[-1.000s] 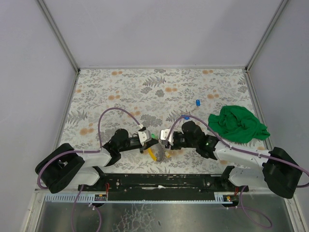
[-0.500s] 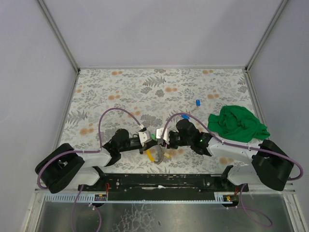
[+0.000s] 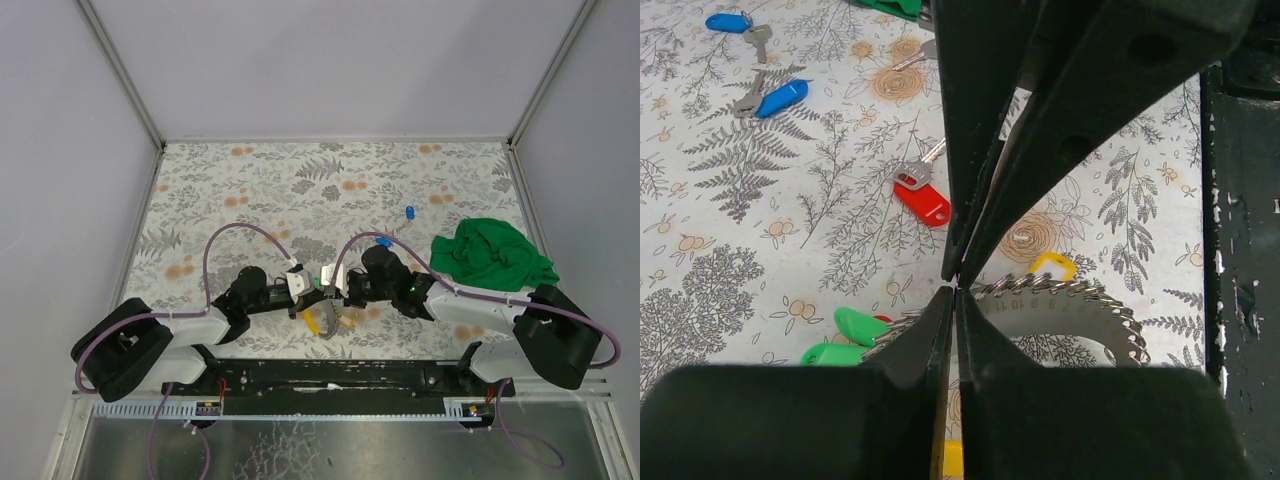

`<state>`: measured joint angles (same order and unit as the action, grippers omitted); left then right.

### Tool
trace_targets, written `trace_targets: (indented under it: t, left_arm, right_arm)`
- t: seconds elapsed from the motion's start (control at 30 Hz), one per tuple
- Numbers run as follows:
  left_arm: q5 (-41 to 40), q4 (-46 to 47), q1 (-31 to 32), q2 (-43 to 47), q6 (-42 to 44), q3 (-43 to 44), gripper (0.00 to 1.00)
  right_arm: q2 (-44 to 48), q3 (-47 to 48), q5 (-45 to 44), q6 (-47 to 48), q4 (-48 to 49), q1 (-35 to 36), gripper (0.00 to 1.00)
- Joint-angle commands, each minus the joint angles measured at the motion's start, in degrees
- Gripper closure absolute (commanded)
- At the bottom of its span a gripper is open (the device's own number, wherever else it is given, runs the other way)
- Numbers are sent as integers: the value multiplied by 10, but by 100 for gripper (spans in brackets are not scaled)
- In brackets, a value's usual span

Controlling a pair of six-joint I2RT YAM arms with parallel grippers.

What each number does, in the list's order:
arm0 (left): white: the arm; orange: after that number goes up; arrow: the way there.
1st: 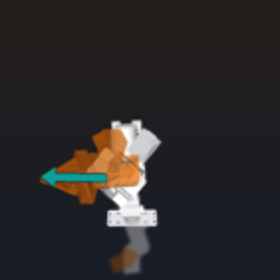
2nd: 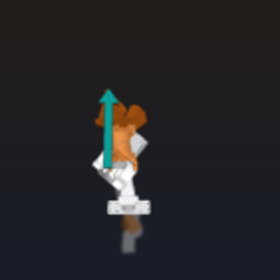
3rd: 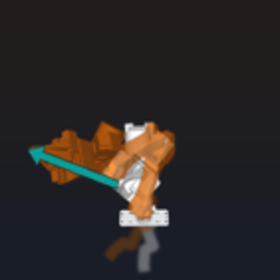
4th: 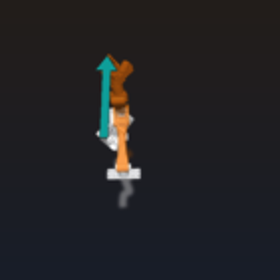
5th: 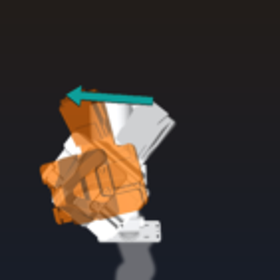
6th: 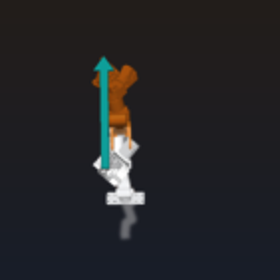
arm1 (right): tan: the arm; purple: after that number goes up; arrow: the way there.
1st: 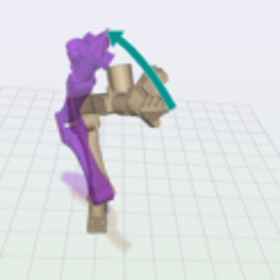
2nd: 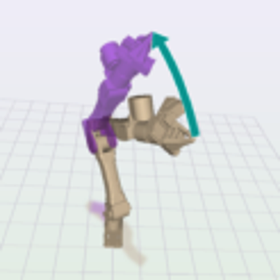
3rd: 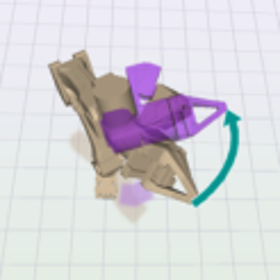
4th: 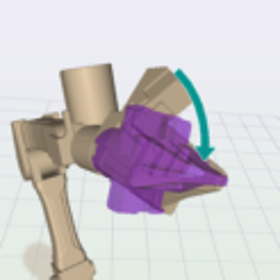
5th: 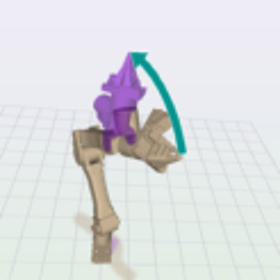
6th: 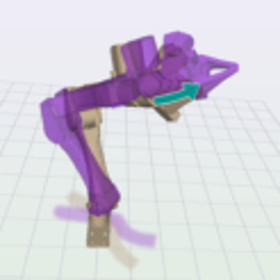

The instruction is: Put the keys on the keyring

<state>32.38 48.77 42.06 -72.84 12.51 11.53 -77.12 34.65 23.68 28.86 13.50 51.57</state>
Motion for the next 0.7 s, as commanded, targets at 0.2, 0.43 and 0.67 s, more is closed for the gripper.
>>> trace_targets:
  t: [0.2, 0.43, 0.67]
  left_arm:
    - [2, 82, -4, 18, -23, -14, 88]
    - [45, 183, -52, 16, -85, -46, 81]
    - [71, 193, -58, 2, -92, -40, 80]
  right_arm:
    - [30, -41, 63, -66, 151, -38, 100]
    - [43, -93, 95, -110, 273, -62, 100]
    - [46, -118, 105, -139, 345, -68, 100]
